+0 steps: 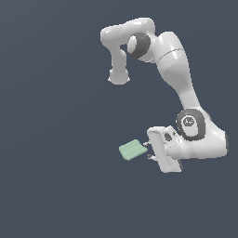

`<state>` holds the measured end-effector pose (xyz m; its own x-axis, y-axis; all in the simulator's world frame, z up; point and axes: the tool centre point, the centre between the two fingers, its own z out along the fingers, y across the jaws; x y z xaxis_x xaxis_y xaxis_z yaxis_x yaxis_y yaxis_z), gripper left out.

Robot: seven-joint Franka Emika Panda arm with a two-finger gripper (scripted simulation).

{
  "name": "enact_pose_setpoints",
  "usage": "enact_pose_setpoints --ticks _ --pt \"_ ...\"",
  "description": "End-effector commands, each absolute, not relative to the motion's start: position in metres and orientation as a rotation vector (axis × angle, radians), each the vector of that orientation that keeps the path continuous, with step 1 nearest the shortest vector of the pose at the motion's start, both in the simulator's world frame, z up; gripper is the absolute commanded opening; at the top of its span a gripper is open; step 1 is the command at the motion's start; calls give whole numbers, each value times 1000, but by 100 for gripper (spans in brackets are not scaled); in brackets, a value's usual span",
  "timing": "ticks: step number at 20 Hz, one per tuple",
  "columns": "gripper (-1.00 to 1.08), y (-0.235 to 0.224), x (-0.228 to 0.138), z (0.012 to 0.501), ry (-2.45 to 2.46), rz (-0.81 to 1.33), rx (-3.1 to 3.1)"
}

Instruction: Pick up the object and move it to a goal position.

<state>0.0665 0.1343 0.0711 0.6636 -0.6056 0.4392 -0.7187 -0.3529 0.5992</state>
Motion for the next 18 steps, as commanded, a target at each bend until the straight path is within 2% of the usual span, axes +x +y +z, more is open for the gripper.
enact_pose_setpoints --ticks 1,16,17,18 --pt "28 133 66 70 -1022 179 2073" --pt "28 112 60 50 -1026 174 2072" --pt "-100 112 60 50 -1026 174 2072" --pt "-100 112 60 50 -1026 174 2072"
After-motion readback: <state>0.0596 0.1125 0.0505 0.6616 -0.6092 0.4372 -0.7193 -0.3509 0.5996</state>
